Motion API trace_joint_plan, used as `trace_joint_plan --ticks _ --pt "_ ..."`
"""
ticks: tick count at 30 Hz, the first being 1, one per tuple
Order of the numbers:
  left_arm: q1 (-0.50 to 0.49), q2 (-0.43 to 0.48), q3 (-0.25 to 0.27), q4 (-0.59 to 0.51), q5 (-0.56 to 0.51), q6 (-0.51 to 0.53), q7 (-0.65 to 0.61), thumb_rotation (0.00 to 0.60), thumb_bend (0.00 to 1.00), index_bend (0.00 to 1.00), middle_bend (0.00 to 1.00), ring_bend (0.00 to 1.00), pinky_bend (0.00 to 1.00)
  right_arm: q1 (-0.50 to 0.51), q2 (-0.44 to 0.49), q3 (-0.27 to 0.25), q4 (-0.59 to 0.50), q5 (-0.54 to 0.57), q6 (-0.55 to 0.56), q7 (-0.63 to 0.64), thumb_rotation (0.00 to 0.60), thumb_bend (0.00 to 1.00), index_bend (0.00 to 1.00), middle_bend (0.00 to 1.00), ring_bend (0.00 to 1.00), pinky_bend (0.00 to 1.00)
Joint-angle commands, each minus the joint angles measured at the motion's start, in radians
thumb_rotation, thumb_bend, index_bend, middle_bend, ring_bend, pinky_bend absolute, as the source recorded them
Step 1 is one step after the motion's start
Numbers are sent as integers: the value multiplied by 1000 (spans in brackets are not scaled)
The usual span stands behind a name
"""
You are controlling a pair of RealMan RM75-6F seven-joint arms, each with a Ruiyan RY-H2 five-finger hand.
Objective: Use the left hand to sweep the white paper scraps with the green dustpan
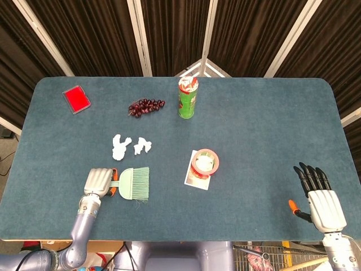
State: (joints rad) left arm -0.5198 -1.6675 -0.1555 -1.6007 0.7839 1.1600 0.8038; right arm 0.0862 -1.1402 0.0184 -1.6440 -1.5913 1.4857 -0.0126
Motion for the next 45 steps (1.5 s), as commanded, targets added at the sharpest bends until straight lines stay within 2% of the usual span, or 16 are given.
trace_joint_plan --ticks 1,7,13,18,22,32,36,40,45 --pt "3 18 0 -23 26 16 -24 600 667 715 1000 1000 1000 -2 -1 -1 0 1 1 -1 600 322 0 0 0 2" --pt "-11 90 -37 -113 86 52 -53 600 677 724 1000 1000 1000 0 -1 -1 -5 2 -4 -7 600 322 0 0 0 1" --pt "-84 117 -131 -166 38 47 -10 600 683 725 1000 1000 1000 1 0 1 -7 11 -10 -2 600 322 0 0 0 2" --pt "-185 90 -204 -127 -66 16 63 600 689 726 1000 1000 1000 3 2 5 -10 30 -22 11 600 322 0 0 0 2" --pt "-274 30 -239 -30 -169 -17 111 600 698 725 1000 1000 1000 5 5 7 -10 40 -32 23 600 321 0 0 0 2" --pt "-443 -127 -273 255 -317 -104 155 600 699 724 1000 1000 1000 6 14 12 -13 51 -37 59 600 322 0 0 0 1" --pt "-476 -159 -261 327 -368 -119 183 600 705 726 1000 1000 1000 8 18 10 -14 59 -49 70 600 322 0 0 0 1" --pt "-466 -130 -231 329 -388 -104 203 600 713 728 1000 1000 1000 5 21 8 -15 58 -46 72 600 322 0 0 0 1" --pt "-409 -23 -204 293 -378 -72 183 600 717 729 1000 1000 1000 -1 23 4 -20 50 -35 69 600 322 0 0 0 1"
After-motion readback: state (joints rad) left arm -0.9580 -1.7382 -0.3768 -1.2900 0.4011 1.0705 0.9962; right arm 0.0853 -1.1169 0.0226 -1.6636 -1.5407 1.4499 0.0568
